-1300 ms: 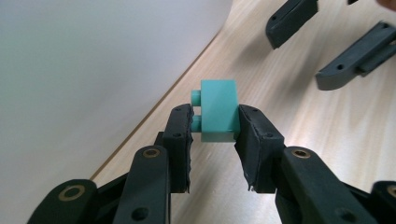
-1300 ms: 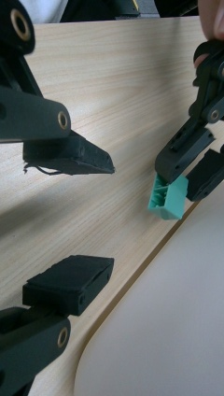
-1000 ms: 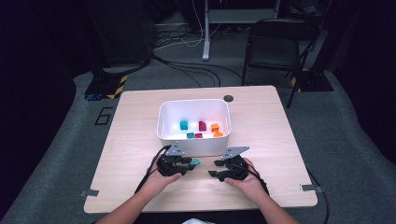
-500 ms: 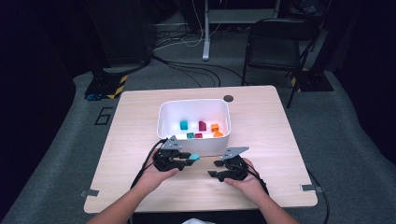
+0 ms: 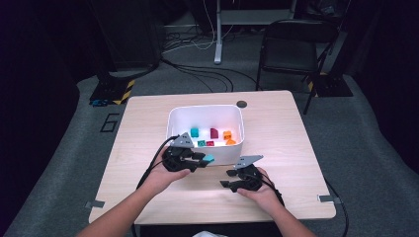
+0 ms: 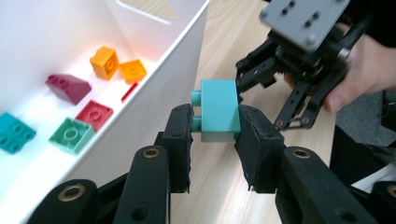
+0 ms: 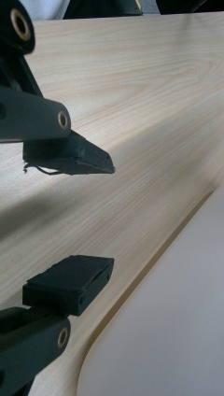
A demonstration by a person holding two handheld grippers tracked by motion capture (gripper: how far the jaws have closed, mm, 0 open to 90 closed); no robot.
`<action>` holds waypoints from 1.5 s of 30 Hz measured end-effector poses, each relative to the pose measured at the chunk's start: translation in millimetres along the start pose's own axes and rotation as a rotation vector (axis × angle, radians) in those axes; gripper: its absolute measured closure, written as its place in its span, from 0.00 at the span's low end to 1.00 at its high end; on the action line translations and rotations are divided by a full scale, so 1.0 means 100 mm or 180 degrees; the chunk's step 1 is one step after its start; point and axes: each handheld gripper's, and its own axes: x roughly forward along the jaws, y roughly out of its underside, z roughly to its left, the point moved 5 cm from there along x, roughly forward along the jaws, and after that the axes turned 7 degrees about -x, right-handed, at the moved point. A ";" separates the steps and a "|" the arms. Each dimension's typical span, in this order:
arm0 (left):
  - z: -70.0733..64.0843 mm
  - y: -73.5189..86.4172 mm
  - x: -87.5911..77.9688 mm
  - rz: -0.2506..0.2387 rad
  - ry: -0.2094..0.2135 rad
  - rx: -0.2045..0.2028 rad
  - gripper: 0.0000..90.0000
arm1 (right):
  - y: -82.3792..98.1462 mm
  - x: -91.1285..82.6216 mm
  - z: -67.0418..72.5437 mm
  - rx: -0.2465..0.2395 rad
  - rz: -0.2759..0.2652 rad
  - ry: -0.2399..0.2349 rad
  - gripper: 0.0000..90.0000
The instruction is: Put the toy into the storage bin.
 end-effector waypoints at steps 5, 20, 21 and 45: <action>-0.01 -0.18 -0.04 -0.0036 0.0050 0.0036 0.73 | 0.00 0.00 -0.01 -0.0044 0.0005 -0.0001 0.52; 0.28 -0.56 0.04 -0.0088 -0.0012 0.0004 0.73 | 0.01 -0.01 -0.03 -0.0032 0.0011 0.0001 0.52; 0.31 -0.58 0.05 -0.0097 -0.0032 0.0001 0.73 | 0.01 -0.01 -0.03 -0.0032 0.0013 0.0001 0.52; 0.87 -0.84 0.40 -0.0134 -0.0231 -0.0047 0.73 | 0.02 0.00 -0.03 -0.0022 0.0012 -0.0002 0.52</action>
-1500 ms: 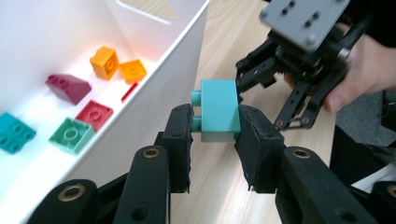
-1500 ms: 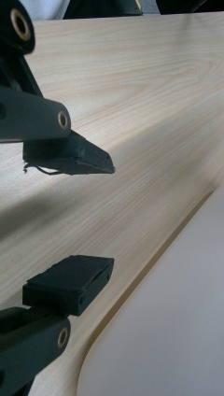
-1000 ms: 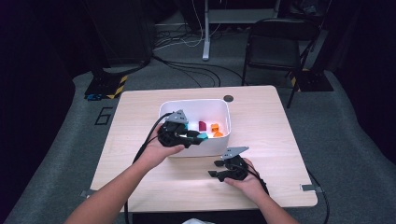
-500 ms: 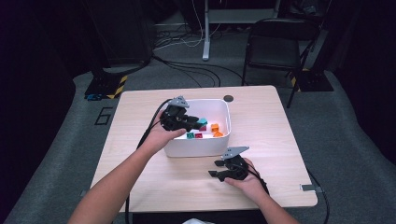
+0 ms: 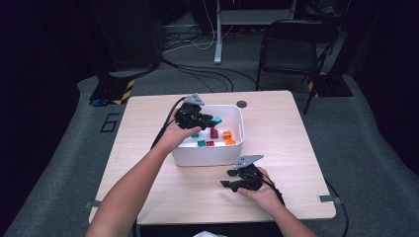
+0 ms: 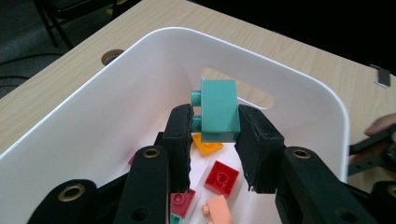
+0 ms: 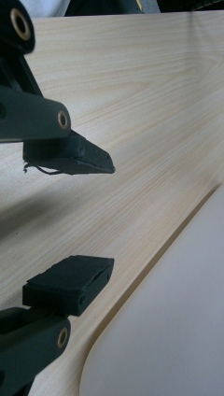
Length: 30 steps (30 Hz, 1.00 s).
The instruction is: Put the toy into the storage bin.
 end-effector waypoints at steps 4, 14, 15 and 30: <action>0.09 0.02 0.10 0.0029 -0.0039 -0.0082 0.73 | 0.00 0.00 -0.01 -0.0009 -0.0002 0.0002 0.52; 0.23 0.09 0.20 0.0153 -0.0149 -0.0157 0.73 | 0.00 -0.01 -0.02 -0.0017 -0.0017 -0.0014 0.52; 0.23 0.09 0.20 0.0153 -0.0149 -0.0157 0.73 | 0.00 -0.01 -0.02 -0.0017 -0.0017 -0.0014 0.52; 0.17 0.05 -0.15 0.0017 -0.0242 -0.0155 0.55 | 0.02 -0.01 -0.03 0.0044 -0.0014 0.0008 0.52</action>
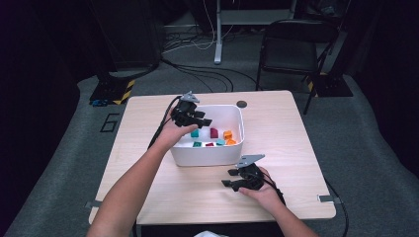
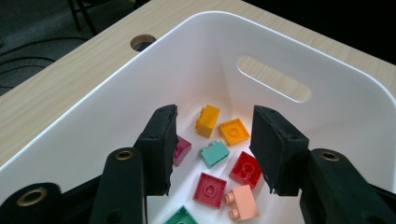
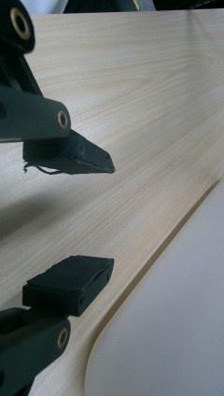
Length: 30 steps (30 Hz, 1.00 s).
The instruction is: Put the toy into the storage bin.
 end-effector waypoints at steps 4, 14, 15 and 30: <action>-0.01 0.01 -0.12 -0.0029 -0.0013 0.0026 0.53 | 0.00 0.00 0.01 -0.0012 -0.0004 -0.0005 0.52; -0.01 0.03 -0.41 -0.0133 -0.0066 -0.0009 0.48 | 0.01 -0.02 0.02 -0.0009 -0.0002 0.0019 0.51; -0.01 0.04 -0.46 -0.0131 -0.0076 -0.0016 0.48 | 0.01 -0.03 0.03 -0.0004 0.0000 0.0019 0.51; 0.08 0.31 -1.06 -0.0240 -0.0159 -0.0065 0.47 | 0.00 -0.12 0.01 0.0044 -0.0043 0.0115 0.51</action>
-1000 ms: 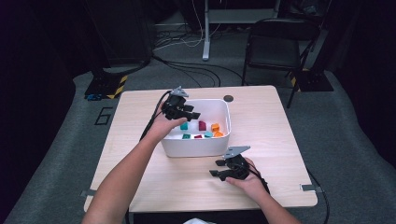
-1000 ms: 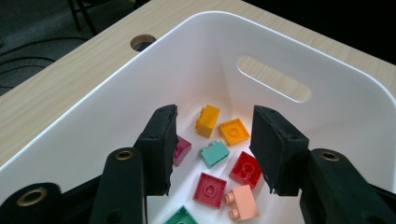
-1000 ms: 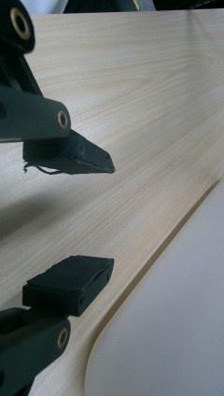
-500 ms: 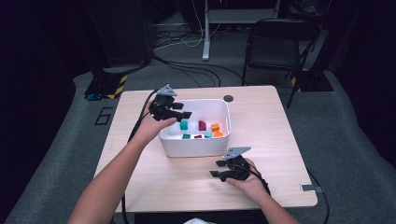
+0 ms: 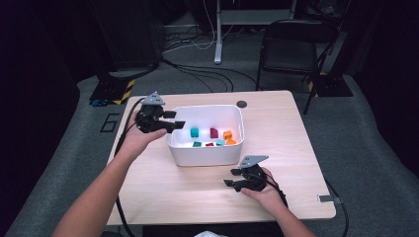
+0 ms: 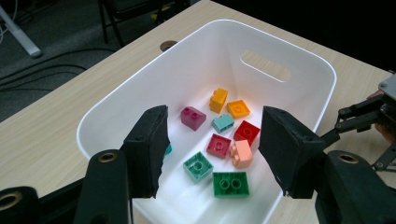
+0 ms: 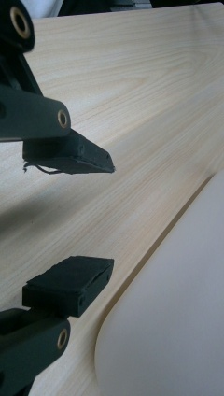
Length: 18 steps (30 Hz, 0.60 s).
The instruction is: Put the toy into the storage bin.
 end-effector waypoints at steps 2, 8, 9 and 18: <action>0.03 0.06 -0.07 -0.0016 -0.0023 -0.0043 0.47 | 0.00 -0.01 -0.01 -0.0004 -0.0011 0.0015 0.51; 0.11 0.29 -0.21 -0.0050 -0.0159 -0.0070 0.47 | -0.01 -0.07 -0.07 0.0027 -0.0042 0.0061 0.51; 0.12 0.34 -0.22 -0.0039 -0.0174 -0.0073 0.46 | -0.01 -0.09 -0.07 0.0055 -0.0045 0.0072 0.51; 0.21 0.75 -0.23 -0.0051 -0.0254 -0.0214 0.46 | -0.01 -0.15 -0.12 0.0082 -0.0070 0.0126 0.51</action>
